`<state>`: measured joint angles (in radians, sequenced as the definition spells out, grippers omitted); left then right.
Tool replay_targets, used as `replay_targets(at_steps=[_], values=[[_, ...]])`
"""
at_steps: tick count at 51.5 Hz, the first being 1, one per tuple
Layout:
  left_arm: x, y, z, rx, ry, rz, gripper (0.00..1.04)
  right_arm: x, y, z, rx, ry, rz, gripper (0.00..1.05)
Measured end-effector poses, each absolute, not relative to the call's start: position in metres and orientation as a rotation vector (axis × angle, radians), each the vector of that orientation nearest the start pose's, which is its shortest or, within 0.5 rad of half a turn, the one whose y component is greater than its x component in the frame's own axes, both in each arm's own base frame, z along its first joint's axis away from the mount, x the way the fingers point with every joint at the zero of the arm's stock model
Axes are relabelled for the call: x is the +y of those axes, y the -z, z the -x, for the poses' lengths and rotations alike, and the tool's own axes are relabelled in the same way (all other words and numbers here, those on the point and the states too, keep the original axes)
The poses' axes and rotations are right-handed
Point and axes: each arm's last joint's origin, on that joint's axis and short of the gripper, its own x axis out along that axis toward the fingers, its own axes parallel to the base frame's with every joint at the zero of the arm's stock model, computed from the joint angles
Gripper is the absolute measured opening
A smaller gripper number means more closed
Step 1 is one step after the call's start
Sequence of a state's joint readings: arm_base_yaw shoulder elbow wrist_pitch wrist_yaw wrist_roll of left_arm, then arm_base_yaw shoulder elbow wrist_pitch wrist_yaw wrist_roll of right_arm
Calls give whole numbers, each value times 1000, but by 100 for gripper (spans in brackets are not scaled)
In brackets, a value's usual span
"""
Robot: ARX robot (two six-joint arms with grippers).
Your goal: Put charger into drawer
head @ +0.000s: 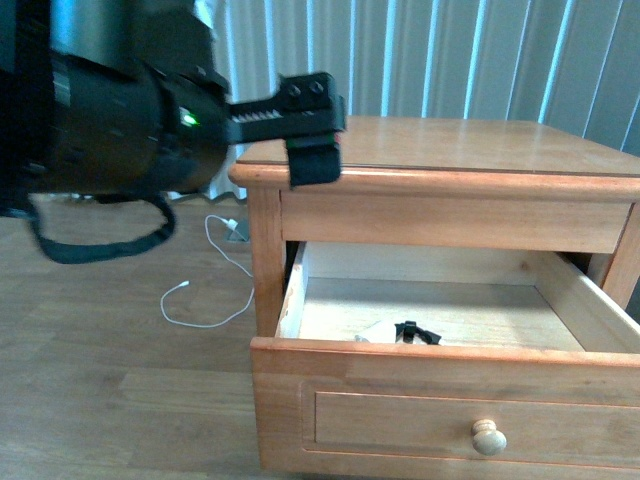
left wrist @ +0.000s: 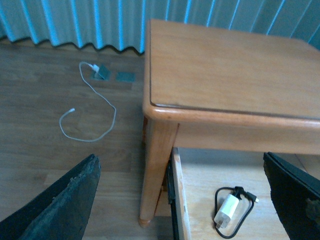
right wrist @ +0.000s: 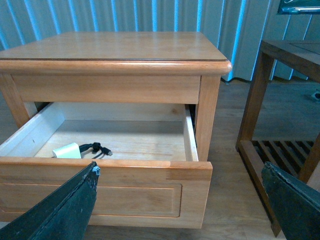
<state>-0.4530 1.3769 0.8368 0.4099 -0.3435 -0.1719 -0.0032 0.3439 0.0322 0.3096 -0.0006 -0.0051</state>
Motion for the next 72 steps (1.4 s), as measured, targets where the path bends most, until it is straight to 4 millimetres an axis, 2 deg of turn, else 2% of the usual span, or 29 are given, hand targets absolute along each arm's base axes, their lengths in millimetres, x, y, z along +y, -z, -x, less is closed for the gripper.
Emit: replay_targets(at_steps=[6, 10, 16, 19, 25, 34, 39, 43, 49, 54, 60, 72], values=[[-107, -289, -246, 70, 26, 124, 99, 0, -174, -120, 2, 3, 5, 97], [-95, -289, -226, 58, -26, 128, 99, 0, -174, -120, 2, 3, 5, 97], [-66, -272, -189, 67, -184, 144, 99, 0, -174, -120, 2, 3, 5, 97], [-54, -264, -177, 69, -257, 161, 99, 0, -174, -120, 2, 3, 5, 97], [-40, -254, -165, 59, -349, 188, 99, 0, -174, -120, 2, 3, 5, 97], [-40, -254, -165, 54, -341, 206, 99, 0, -174, -120, 2, 3, 5, 97], [-34, -248, -161, 6, -117, 143, 84, 0, -174, -120, 2, 2, 5, 97], [-30, -238, -155, -2, -16, 78, 71, 0, -174, -120, 2, 3, 5, 97], [-23, -221, -148, 10, 11, 30, 50, 0, -174, -120, 2, 2, 5, 97], [-16, -208, -140, 10, 5, 17, 25, 0, -174, -120, 2, 2, 5, 97], [-13, -201, -135, 3, 6, 14, 5, 0, -174, -120, 2, 2, 5, 97], [0, -189, -126, 0, -2, 8, 4, 0, -174, -120, 2, 2, 5, 97]])
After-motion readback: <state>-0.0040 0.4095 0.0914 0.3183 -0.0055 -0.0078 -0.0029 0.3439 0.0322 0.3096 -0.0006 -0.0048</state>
